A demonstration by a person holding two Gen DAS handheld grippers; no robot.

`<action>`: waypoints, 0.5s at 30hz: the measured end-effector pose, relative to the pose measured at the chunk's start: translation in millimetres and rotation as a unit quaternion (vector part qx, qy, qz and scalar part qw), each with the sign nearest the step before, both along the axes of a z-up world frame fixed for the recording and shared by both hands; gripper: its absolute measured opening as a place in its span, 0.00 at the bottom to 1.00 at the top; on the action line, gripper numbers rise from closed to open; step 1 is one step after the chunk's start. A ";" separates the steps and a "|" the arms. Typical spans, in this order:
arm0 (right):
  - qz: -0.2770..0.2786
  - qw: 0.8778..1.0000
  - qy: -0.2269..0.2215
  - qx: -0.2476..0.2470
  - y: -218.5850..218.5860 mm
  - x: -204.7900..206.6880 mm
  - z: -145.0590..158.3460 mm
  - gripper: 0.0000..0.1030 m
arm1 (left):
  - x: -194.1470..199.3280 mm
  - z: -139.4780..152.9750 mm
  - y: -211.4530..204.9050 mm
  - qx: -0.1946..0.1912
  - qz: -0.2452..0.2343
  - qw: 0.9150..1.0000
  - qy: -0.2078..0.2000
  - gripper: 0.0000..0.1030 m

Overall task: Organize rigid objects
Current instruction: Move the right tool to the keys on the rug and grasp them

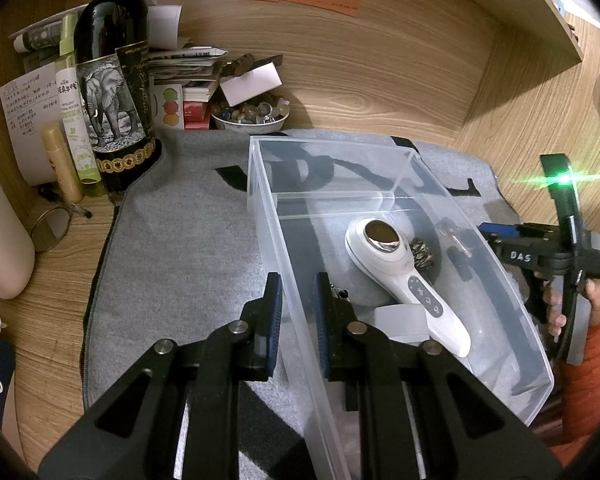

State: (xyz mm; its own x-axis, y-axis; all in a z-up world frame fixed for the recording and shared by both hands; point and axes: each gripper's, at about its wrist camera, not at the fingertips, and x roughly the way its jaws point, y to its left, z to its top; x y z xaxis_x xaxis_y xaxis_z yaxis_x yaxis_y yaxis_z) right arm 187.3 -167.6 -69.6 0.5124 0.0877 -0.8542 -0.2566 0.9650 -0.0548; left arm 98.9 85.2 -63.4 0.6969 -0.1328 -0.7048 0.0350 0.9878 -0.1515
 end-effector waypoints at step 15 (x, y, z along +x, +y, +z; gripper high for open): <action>0.024 0.999 0.013 -0.029 20.9 22.0 -15.3 0.34 | 1.7 -1.7 -1.2 -0.003 0.002 1.000 0.004 0.14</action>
State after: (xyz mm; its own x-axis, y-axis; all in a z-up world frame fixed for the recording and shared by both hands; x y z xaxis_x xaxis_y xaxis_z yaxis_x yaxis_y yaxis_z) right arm 209.3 -146.7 -84.9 0.4865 0.0618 -0.8715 -0.3049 0.9468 -0.1031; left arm 100.7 83.9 -65.1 0.6923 -0.1345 -0.7090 0.0309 0.9871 -0.1571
